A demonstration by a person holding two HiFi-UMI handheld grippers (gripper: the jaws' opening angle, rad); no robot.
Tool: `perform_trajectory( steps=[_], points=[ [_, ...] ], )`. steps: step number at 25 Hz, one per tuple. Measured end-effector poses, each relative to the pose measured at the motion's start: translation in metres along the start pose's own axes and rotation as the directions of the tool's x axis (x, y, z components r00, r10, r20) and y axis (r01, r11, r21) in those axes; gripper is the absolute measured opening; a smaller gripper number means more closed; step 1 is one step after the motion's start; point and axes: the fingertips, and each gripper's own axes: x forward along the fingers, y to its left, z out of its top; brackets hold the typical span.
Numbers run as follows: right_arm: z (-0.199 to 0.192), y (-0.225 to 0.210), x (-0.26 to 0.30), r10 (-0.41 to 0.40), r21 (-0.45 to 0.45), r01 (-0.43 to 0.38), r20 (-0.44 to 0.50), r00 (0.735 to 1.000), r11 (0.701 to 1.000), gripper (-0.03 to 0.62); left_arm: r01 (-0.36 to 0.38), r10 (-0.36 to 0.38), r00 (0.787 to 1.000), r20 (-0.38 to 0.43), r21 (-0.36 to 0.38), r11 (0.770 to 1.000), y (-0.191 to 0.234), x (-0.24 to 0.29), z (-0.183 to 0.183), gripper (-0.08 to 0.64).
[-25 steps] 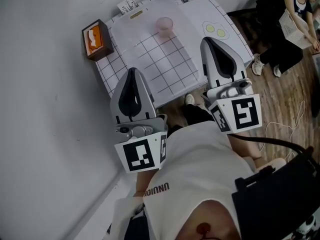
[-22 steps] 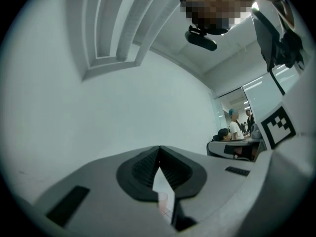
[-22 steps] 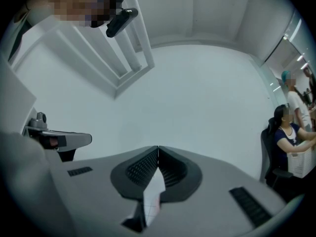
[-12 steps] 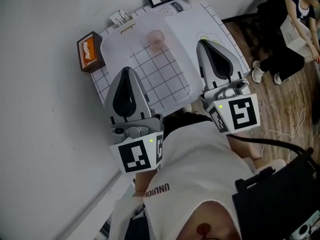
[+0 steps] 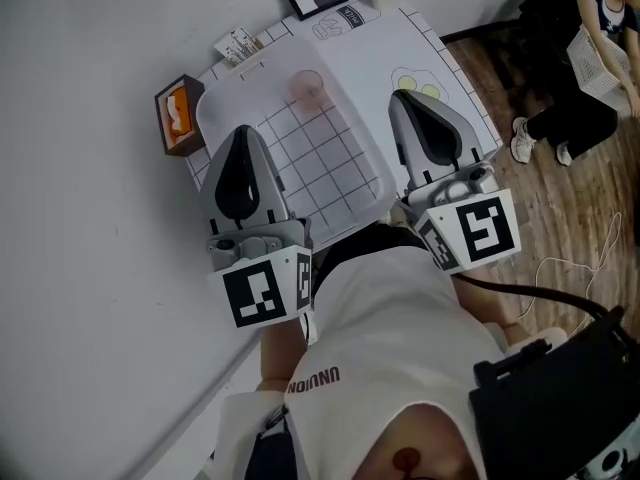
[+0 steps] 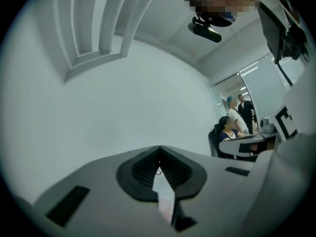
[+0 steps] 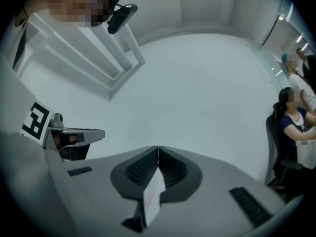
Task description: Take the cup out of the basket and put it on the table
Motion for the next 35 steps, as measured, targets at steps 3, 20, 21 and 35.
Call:
perform_trajectory(
  steps=[3, 20, 21, 35],
  points=[
    [-0.001, -0.003, 0.004, -0.009, 0.002, 0.009, -0.008, 1.000, 1.000, 0.020, 0.032, -0.032, 0.999, -0.008, 0.002, 1.000, -0.003, 0.014, -0.004, 0.014],
    [-0.004, -0.014, 0.036, -0.087, -0.020, 0.086, -0.044, 0.995, 0.996, 0.020, 0.164, -0.171, 0.972, -0.162, -0.057, 0.985, 0.011, 0.086, -0.070, 0.014],
    [-0.005, -0.016, 0.036, -0.095, -0.022, 0.094, -0.046, 0.994, 0.995, 0.020, 0.171, -0.178, 0.969, -0.173, -0.056, 0.984, 0.012, 0.089, -0.074, 0.014],
    [-0.012, -0.011, 0.037, -0.170, -0.064, 0.166, -0.050, 0.984, 0.984, 0.020, 0.293, -0.325, 0.912, -0.251, -0.157, 0.943, 0.011, 0.121, -0.132, 0.014]
  ],
)
